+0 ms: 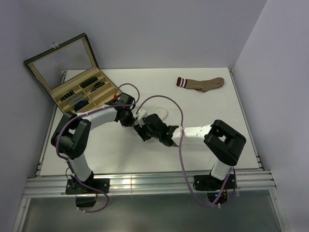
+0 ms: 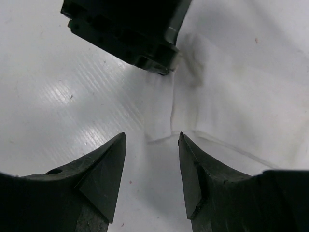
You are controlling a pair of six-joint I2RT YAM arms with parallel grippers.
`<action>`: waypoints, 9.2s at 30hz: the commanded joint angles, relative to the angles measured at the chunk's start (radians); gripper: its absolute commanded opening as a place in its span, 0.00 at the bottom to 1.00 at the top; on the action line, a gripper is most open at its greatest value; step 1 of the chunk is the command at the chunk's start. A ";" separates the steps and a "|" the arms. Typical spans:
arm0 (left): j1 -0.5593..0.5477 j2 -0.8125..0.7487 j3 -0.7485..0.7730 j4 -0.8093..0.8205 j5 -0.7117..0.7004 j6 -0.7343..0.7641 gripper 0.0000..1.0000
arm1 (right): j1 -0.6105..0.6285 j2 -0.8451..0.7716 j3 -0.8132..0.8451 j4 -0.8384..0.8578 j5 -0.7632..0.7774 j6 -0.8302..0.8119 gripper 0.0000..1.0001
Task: Roll the socks
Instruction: Roll the sock at the center of the board.
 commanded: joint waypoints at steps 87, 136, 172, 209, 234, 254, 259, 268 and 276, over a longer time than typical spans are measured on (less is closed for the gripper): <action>0.035 -0.140 -0.417 0.540 0.080 -0.186 0.41 | -0.393 0.528 0.131 0.269 -0.901 0.886 0.00; -0.048 0.179 0.258 -0.353 -0.176 0.047 0.00 | 0.167 0.102 0.028 0.261 0.415 0.062 0.60; -0.033 0.124 0.174 -0.261 -0.033 0.013 0.07 | 0.184 0.413 0.277 -0.072 0.518 0.079 0.02; 0.036 -0.418 -0.383 0.357 0.102 -0.306 0.77 | -0.342 0.264 -0.131 0.416 -0.700 0.784 0.00; -0.065 -0.149 -0.269 0.362 0.123 -0.246 0.59 | -0.393 0.314 -0.209 0.499 -0.713 0.920 0.00; -0.105 -0.111 -0.188 0.219 -0.002 -0.211 0.00 | -0.408 -0.038 -0.084 -0.056 -0.495 0.653 0.41; -0.105 -0.112 -0.190 0.228 0.007 -0.203 0.00 | -0.445 -0.070 -0.024 -0.286 -0.270 0.604 0.41; -0.108 -0.126 -0.187 0.230 0.030 -0.142 0.00 | -0.488 0.120 0.160 -0.385 -0.179 0.521 0.38; -0.110 -0.171 -0.210 0.214 -0.001 -0.083 0.00 | -0.488 0.272 0.320 -0.437 -0.185 0.452 0.38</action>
